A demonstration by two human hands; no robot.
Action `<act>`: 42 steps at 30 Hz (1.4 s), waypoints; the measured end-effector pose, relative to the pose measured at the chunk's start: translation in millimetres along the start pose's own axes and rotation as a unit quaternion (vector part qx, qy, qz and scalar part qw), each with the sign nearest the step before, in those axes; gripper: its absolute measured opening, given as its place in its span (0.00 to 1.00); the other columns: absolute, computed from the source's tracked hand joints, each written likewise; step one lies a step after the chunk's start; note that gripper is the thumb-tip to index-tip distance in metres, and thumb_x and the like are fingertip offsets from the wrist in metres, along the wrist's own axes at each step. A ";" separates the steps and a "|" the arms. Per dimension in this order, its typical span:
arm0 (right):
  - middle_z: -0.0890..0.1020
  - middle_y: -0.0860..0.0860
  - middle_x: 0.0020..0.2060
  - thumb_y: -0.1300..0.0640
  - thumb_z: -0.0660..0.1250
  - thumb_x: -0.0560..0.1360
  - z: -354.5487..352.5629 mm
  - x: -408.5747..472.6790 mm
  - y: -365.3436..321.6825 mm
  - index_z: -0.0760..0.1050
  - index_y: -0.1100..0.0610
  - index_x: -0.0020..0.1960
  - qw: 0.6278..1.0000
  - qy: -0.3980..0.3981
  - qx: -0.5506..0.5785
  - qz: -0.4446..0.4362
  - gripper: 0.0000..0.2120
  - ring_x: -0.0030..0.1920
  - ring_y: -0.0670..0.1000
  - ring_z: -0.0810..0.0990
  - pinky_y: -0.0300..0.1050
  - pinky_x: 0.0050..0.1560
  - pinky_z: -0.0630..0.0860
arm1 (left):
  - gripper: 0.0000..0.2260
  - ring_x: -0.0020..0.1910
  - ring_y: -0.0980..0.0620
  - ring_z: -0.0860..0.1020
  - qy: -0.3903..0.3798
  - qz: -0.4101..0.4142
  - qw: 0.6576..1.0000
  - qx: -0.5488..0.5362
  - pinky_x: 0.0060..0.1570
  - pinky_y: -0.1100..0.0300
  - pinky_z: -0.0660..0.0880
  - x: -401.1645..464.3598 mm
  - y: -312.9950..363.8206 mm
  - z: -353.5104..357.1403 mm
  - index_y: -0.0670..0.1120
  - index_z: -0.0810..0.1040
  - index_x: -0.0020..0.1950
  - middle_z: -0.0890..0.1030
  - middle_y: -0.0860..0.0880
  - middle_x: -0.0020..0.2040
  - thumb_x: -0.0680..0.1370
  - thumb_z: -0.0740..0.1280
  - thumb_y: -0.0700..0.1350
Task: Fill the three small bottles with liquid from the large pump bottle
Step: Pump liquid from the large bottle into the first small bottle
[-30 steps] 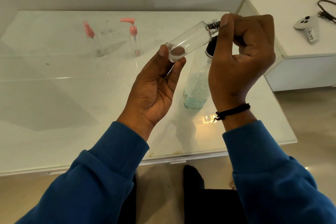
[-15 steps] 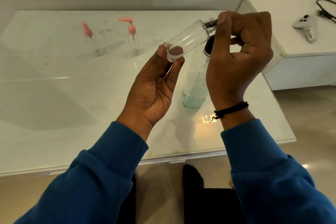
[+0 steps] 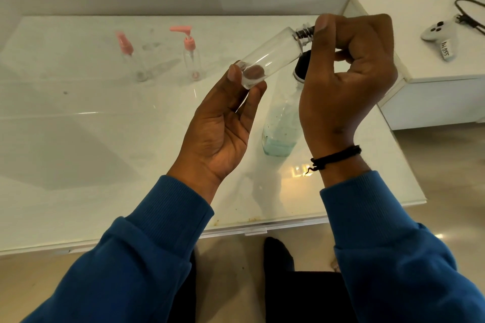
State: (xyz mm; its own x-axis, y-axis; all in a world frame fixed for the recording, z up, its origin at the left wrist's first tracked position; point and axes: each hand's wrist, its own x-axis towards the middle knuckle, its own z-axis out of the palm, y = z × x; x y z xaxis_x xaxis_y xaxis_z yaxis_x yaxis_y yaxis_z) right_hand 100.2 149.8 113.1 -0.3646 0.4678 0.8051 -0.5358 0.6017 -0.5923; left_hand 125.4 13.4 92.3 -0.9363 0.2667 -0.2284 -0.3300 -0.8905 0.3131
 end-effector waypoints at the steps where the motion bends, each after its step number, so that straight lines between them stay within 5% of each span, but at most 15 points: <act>1: 0.79 0.53 0.35 0.63 0.70 0.78 0.4 1.9 -0.1 0.79 0.64 0.37 1.000 0.001 -0.006 0.005 0.11 0.40 0.39 0.73 0.47 0.35 0.75 | 0.29 0.51 0.47 0.83 0.000 0.001 1.000 0.001 0.42 0.61 0.82 0.3 0.1 0.5 0.39 0.75 0.69 0.81 0.40 0.59 0.69 0.73 0.41; 24: 0.77 0.52 0.36 0.66 0.70 0.78 0.5 -5.2 3.5 0.79 0.64 0.38 1.000 0.002 0.020 0.008 0.10 0.41 0.39 0.73 0.44 0.36 0.74 | 0.27 0.50 0.46 0.84 0.002 -0.004 1.000 -0.003 0.41 0.61 0.82 0.8 -1.6 -2.1 0.40 0.76 0.67 0.82 0.40 0.59 0.68 0.74 0.41; 29: 0.74 0.50 0.34 0.64 0.70 0.77 1.1 5.9 1.2 0.76 0.62 0.35 1.000 0.004 0.005 0.013 0.12 0.36 0.39 0.71 0.35 0.36 0.70 | 0.30 0.50 0.46 0.84 -0.001 0.006 1.000 0.003 0.41 0.61 0.81 1.0 -2.6 -0.6 0.38 0.73 0.71 0.82 0.40 0.58 0.69 0.73 0.42; 34: 0.77 0.55 0.35 0.66 0.70 0.77 0.0 -5.9 4.5 0.78 0.64 0.37 1.000 0.001 0.023 0.004 0.10 0.40 0.39 0.72 0.44 0.35 0.74 | 0.29 0.51 0.47 0.84 0.003 -0.003 1.000 -0.003 0.42 0.61 0.82 1.0 -1.3 -3.8 0.39 0.75 0.69 0.82 0.41 0.59 0.68 0.74 0.41; 42: 0.74 0.48 0.35 0.63 0.71 0.77 1.5 3.6 0.1 0.77 0.62 0.35 1.000 0.005 0.002 0.010 0.12 0.36 0.40 0.72 0.40 0.35 0.72 | 0.26 0.50 0.46 0.84 0.000 0.001 1.000 0.003 0.42 0.61 0.81 -0.1 -1.4 -0.3 0.39 0.75 0.67 0.82 0.40 0.57 0.70 0.72 0.42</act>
State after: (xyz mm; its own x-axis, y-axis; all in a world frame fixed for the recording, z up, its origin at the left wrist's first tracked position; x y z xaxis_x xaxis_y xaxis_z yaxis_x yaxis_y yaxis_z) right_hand 97.7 150.6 116.1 -0.3669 0.4858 0.7933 -0.5319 0.5900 -0.6074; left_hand 125.9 14.6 91.6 -0.9371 0.2651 -0.2271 -0.3289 -0.8886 0.3197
